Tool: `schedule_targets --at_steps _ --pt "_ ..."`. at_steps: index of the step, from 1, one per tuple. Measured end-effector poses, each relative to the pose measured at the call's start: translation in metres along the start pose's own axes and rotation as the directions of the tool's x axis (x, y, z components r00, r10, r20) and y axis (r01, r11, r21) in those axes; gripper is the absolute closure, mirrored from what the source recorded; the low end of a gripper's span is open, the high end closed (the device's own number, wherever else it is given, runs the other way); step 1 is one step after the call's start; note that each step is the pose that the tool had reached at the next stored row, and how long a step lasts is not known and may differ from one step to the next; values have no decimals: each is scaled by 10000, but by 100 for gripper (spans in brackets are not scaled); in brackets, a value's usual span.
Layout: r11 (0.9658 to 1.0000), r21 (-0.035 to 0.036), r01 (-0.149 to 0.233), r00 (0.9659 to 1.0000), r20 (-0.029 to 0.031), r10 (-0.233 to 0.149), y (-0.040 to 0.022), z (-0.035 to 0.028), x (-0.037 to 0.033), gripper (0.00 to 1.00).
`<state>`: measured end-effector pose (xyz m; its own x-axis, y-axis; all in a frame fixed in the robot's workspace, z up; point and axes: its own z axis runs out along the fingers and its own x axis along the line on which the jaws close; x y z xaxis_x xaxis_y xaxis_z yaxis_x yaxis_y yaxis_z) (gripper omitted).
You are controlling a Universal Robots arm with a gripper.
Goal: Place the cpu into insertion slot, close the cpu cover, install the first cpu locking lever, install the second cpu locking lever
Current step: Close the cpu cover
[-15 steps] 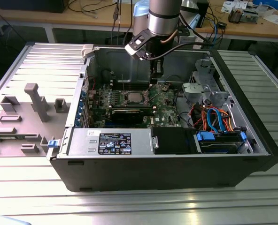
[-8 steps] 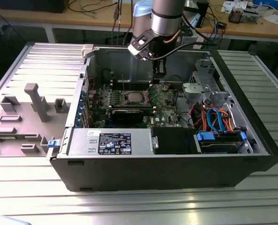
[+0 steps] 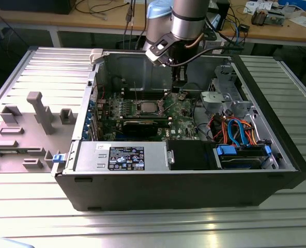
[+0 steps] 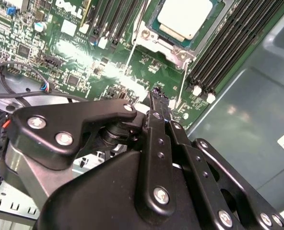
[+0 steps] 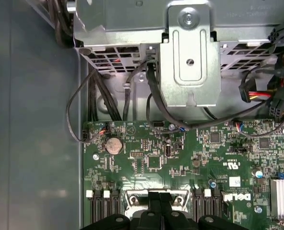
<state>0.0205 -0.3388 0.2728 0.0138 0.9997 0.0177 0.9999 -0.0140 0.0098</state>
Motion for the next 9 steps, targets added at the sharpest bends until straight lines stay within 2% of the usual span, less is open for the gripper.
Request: schedule_targets --at_steps 2,4,9 --pt "10000 21 1 10000 1 -1 39 7 1 89" --pt "10000 75 -2 10000 3 2 96 32 2 89" --pt "9999 97 52 10000 4 -52 190 101 12 89"
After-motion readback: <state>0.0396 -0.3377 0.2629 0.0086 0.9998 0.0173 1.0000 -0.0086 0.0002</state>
